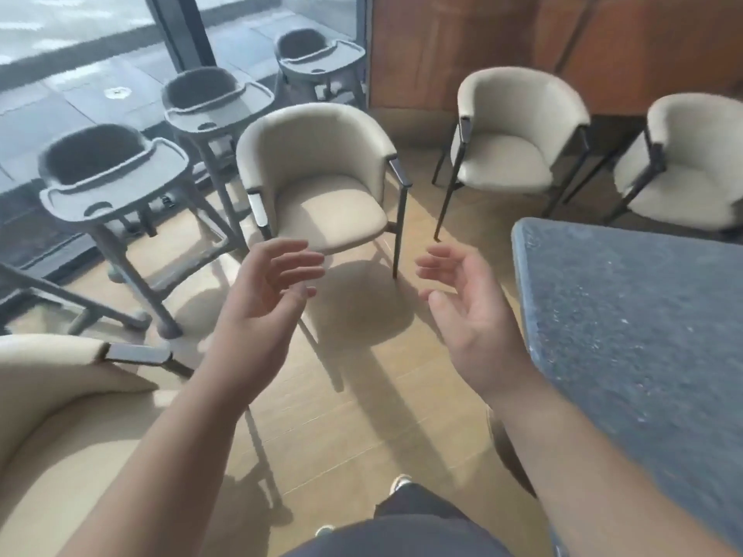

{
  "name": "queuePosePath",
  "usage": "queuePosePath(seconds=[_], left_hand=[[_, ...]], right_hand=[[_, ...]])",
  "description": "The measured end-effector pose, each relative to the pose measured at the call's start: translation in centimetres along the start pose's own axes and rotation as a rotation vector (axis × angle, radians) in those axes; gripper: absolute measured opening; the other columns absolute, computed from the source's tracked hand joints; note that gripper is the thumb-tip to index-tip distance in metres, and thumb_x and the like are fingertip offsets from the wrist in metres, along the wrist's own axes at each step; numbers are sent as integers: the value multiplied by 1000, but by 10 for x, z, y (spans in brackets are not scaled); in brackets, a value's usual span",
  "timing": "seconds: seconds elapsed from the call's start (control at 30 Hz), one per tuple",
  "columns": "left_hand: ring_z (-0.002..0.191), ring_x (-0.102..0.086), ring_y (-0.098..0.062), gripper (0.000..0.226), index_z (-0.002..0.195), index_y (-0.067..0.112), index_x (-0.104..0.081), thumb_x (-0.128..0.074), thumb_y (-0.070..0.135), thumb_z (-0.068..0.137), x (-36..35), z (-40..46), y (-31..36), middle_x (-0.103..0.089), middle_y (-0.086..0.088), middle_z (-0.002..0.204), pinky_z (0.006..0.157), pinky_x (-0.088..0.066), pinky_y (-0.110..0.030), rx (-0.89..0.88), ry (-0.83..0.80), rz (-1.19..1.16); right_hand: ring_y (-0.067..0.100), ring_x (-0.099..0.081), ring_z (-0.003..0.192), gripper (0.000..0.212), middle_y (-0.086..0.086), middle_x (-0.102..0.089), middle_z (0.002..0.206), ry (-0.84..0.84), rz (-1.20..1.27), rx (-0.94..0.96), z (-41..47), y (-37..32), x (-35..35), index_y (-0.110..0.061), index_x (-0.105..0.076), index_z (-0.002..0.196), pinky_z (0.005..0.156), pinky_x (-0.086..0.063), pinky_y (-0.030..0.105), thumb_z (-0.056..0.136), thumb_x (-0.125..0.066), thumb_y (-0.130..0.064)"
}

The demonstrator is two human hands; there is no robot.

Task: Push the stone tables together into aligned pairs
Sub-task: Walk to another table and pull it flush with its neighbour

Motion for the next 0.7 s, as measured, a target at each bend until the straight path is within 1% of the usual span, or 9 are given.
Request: queuePosePath(seconds=[0.1, 0.17, 0.3, 0.37, 0.47, 0.57, 0.7], left_hand=[[119, -63, -22, 38, 128, 14, -53, -46, -8, 98, -35, 47, -2, -66, -7, 121, 100, -52, -38, -65, -113, -41], [119, -63, -25, 38, 127, 13, -52, -47, -3, 93, -56, 85, -4, -66, -11, 120, 100, -51, -41, -95, -154, -82], [117, -64, -27, 41, 127, 13, -53, -47, -2, 89, -108, 167, -22, -68, -10, 119, 98, -52, -46, -67, -240, -122], [116, -65, -27, 42, 125, 17, -55, -49, -2, 88, -137, 209, -34, -69, -9, 119, 98, -52, -48, -24, -277, -136], [115, -66, -25, 41, 122, 23, -57, -51, 2, 87, -177, 276, -48, -70, -4, 116, 99, -52, -50, 43, -315, -108], [116, -64, -24, 40, 122, 26, -56, -51, 6, 88, -206, 347, -47, -69, -4, 117, 99, -51, -48, 6, -359, -68], [118, -63, -23, 42, 126, 23, -54, -48, 4, 89, -225, 429, -56, -67, -7, 120, 96, -52, -44, -7, -364, -40]], right_hand=[[14, -56, 124, 43, -4, -60, 128, 114, -54, -29, 15, 14, 46, -25, -51, 128, 105, -48, 42, 91, -45, -4], [17, -56, 126, 44, -1, -59, 131, 200, -69, -22, 28, 21, 78, -23, -51, 130, 104, -49, 41, 91, -45, -4], [19, -56, 126, 43, 2, -60, 130, 317, -45, 5, 74, 48, 119, -23, -52, 128, 102, -50, 40, 90, -44, -3], [18, -56, 126, 43, -1, -60, 130, 327, -40, -11, 111, 66, 129, -26, -52, 126, 103, -50, 39, 90, -45, -5], [12, -56, 126, 42, -8, -60, 130, 303, -48, -64, 180, 87, 147, -27, -52, 128, 104, -49, 39, 91, -46, -7], [10, -56, 125, 42, -8, -60, 128, 309, -48, -68, 253, 94, 174, -25, -52, 129, 105, -49, 40, 92, -46, -7], [9, -58, 121, 43, -6, -60, 125, 317, -78, -101, 339, 104, 198, -19, -50, 132, 103, -50, 44, 91, -46, -6]])
Point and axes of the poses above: each hand's wrist, its own z-axis towards the middle knuckle, its own x-axis out of the back of the hand, y = z × x, the point moved 10 cm from there along z, towards the middle knuckle
